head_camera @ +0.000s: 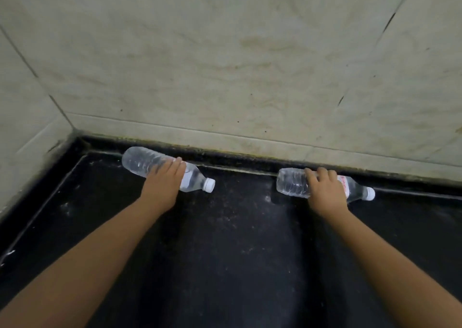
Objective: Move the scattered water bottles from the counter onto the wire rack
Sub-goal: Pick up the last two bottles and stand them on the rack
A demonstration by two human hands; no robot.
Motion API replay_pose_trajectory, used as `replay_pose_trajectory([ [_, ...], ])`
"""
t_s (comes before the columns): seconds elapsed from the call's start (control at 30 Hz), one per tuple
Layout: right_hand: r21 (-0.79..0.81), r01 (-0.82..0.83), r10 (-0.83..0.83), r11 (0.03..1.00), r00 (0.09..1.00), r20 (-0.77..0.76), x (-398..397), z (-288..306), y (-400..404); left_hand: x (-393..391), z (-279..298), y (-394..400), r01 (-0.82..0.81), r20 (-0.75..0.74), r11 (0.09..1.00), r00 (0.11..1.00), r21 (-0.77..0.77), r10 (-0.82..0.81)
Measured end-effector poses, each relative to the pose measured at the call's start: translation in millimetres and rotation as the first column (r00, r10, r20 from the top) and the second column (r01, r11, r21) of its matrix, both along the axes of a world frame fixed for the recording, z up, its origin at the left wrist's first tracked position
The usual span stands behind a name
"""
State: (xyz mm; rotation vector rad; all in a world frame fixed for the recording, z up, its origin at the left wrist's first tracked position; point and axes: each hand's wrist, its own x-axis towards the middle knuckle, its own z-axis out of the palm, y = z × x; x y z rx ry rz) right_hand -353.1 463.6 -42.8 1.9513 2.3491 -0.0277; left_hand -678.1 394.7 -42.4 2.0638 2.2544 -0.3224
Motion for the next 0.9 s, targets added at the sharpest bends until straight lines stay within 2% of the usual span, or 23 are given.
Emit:
replay_pose_trajectory([
  [0.13, 0.015, 0.006, -0.008, 1.0, 0.992, 0.127, -4, 4, 2, 0, 1, 21, 0.073, -0.058, 0.997, 0.995, -0.04, -0.075],
  [0.2, 0.047, -0.031, 0.024, 0.998, 0.991, 0.134, -2, 5, -3, 2, 9, 27, 0.123, -0.112, 0.991, 0.985, -0.055, -0.129],
  [0.3, -0.111, -0.121, 0.139, 0.986, 0.975, 0.172, 3, 10, -24, 2, 16, 27, 0.194, -0.165, 0.973, 0.963, -0.121, -0.213],
  [0.4, -0.198, -0.256, 0.274, 0.946, 0.959, 0.068, 7, 13, -57, 13, 23, 9, 0.225, -0.109, 0.952, 0.962, -0.206, -0.251],
  [0.47, -0.094, -0.427, 0.426, 0.899, 0.904, -0.035, 12, 9, -87, 27, 26, -12, 0.253, -0.079, 0.941, 0.958, -0.223, -0.276],
  [0.57, 0.026, -0.552, 0.552, 0.833, 0.829, -0.085, 27, -9, -129, 50, 25, -51, 0.225, -0.047, 0.955, 0.97, -0.194, -0.238],
  [0.7, 0.046, -0.642, 0.633, 0.765, 0.736, -0.24, 50, -25, -178, 85, 20, -109, 0.114, 0.018, 0.988, 0.993, -0.107, -0.113],
  [0.8, 0.017, -0.699, 0.683, 0.715, 0.692, -0.235, 68, -27, -204, 119, 18, -150, -0.051, 0.1, 0.998, 0.993, -0.045, 0.056],
  [0.9, 0.012, -0.789, 0.77, 0.614, 0.597, -0.225, 87, -22, -225, 154, 18, -185, -0.172, 0.135, 0.982, 0.974, -0.082, 0.182],
])
